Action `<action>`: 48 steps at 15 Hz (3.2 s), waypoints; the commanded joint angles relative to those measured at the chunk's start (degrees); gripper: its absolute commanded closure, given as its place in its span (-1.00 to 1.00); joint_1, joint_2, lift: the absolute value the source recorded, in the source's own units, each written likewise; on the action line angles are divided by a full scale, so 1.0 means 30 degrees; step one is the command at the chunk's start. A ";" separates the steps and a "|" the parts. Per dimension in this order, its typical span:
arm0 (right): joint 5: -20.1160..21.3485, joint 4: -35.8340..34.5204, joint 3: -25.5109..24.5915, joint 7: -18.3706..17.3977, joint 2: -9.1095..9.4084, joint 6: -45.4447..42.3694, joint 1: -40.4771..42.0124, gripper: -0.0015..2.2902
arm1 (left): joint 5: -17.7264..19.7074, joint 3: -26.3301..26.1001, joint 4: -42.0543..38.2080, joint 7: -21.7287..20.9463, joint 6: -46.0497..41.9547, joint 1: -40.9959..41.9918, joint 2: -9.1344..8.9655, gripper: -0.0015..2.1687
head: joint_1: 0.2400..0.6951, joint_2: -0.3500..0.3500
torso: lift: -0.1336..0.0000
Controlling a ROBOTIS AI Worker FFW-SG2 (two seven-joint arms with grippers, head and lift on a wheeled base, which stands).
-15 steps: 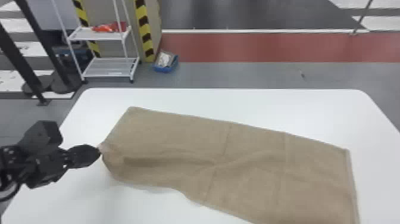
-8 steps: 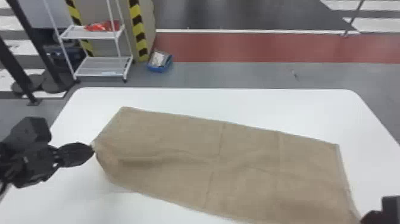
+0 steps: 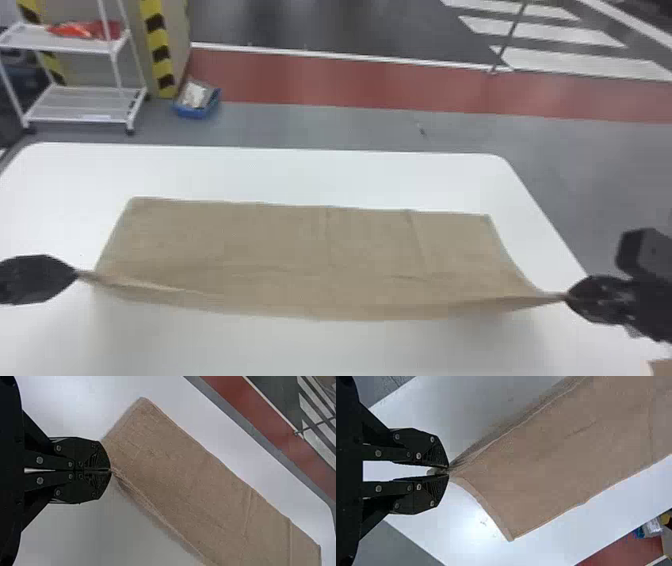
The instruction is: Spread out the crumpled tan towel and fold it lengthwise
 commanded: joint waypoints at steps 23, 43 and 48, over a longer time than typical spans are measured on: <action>0.2725 1.1735 0.3051 0.0121 0.0670 0.3002 -1.2748 -0.13 | -0.2564 -0.6210 0.5530 0.2605 0.5681 -0.7125 -0.2413 0.30 | 1.00 -0.94 | -0.86; 0.4072 2.0348 0.4076 0.0121 0.1461 0.2417 -1.9398 -0.13 | -0.2564 -0.5741 1.3353 0.3923 0.5622 -1.2457 -0.2735 0.30 | 1.00 -0.64 | -0.86; 0.4365 2.0904 0.4252 0.0121 0.1579 0.2299 -1.9896 -0.13 | -0.2652 -0.5976 1.4436 0.4040 0.5622 -1.3160 -0.2764 0.30 | 1.00 -0.63 | -0.86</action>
